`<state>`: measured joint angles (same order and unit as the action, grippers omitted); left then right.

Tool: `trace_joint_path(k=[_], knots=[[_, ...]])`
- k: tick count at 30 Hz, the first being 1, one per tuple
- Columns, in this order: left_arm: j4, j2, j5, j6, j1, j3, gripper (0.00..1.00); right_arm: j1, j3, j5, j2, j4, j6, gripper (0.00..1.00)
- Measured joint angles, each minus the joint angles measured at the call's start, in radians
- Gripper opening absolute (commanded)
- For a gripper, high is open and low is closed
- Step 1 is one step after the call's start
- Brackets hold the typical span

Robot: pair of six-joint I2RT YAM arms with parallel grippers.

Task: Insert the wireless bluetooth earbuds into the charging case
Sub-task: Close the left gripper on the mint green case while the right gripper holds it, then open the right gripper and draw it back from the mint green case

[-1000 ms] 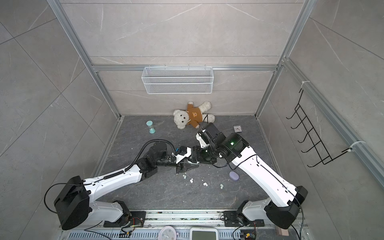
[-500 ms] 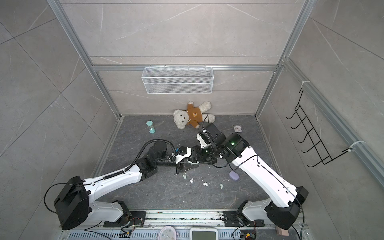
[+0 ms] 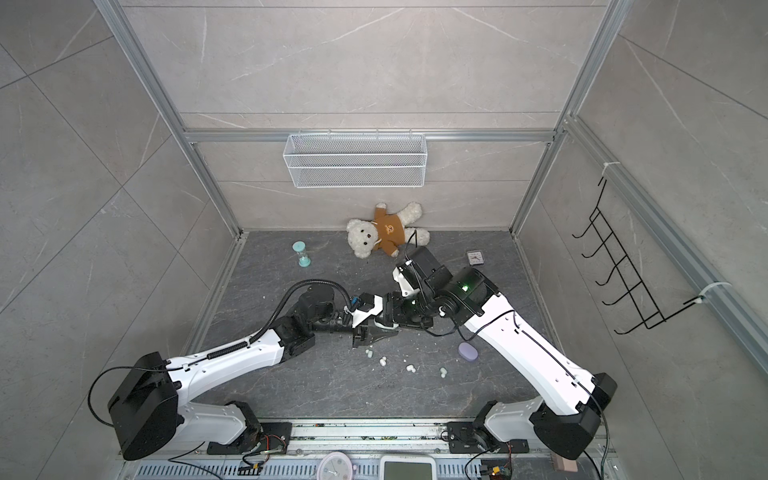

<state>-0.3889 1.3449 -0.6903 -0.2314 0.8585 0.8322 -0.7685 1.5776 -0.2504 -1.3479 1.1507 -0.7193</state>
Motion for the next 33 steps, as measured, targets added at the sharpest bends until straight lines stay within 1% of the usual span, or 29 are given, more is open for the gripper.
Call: trace_joint_path(k=[3,11,19,27,33], knots=[[0.0,0.0,0.002,0.0,0.0,0.0,0.41,0.0,0.0,0.001,0.0,0.0,-0.005,0.54],[0.0,0.0,0.003,0.0,0.0,0.0,0.38,0.0,-0.002,0.002,0.002,-0.002,-0.015,0.55],[0.003,-0.003,-0.003,0.0,0.001,0.0,0.37,0.0,-0.023,0.002,0.019,-0.023,-0.021,0.69],[0.008,-0.017,-0.019,0.001,0.004,0.002,0.36,0.0,-0.03,0.004,0.055,-0.035,-0.022,0.77],[0.011,-0.018,-0.019,0.012,0.006,0.002,0.36,0.0,-0.029,0.027,0.092,-0.031,-0.021,0.81]])
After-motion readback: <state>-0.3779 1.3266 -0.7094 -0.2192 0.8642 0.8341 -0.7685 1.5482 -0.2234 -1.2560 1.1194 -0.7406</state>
